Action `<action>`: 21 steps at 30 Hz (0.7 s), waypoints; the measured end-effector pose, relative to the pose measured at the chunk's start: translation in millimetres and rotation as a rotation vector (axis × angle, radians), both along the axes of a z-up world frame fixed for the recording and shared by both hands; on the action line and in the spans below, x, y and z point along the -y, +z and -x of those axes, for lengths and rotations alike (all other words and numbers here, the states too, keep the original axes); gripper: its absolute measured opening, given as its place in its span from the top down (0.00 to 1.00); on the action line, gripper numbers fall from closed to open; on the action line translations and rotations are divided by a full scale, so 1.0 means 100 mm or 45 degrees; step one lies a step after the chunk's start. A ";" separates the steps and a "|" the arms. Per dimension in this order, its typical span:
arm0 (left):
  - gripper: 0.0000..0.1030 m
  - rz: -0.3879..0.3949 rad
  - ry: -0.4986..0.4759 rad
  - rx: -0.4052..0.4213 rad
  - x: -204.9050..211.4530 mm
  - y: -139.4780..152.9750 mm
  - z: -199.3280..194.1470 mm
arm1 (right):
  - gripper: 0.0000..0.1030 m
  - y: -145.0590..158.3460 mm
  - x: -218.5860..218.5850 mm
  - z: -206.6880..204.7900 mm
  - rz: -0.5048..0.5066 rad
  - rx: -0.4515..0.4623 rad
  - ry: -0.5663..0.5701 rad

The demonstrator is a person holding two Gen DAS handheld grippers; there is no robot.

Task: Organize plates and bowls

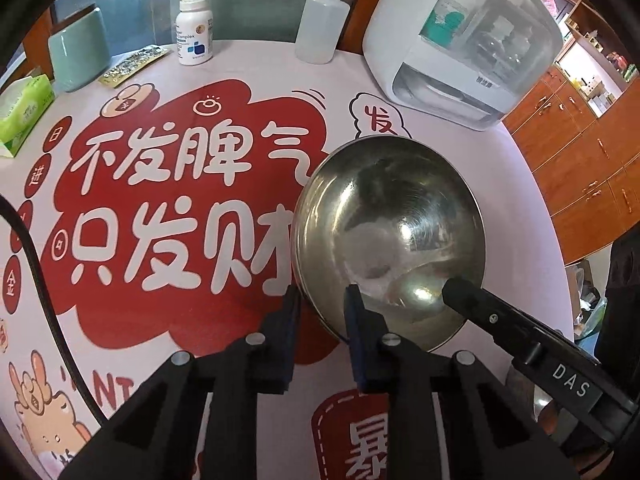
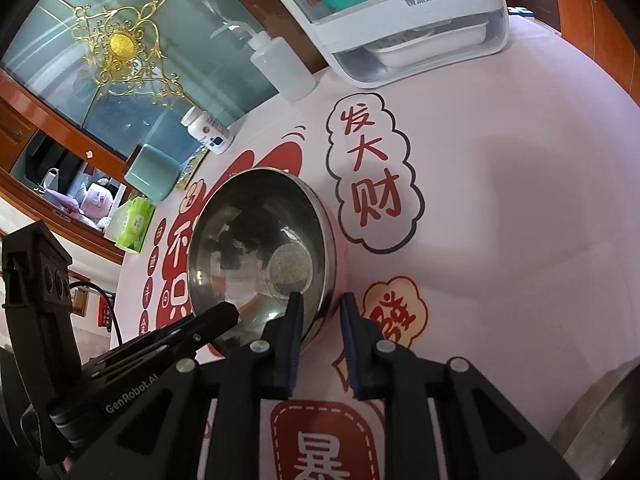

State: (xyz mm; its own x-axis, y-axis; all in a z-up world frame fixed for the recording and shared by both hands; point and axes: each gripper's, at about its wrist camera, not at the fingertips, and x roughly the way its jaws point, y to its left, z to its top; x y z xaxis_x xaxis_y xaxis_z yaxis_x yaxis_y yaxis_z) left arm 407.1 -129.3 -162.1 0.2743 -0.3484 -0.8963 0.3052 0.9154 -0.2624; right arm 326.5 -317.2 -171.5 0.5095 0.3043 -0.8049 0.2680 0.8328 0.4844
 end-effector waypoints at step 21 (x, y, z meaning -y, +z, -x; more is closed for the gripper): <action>0.81 0.011 0.002 0.125 -0.35 0.90 1.00 | 0.83 0.81 -0.27 0.88 -0.044 0.165 0.037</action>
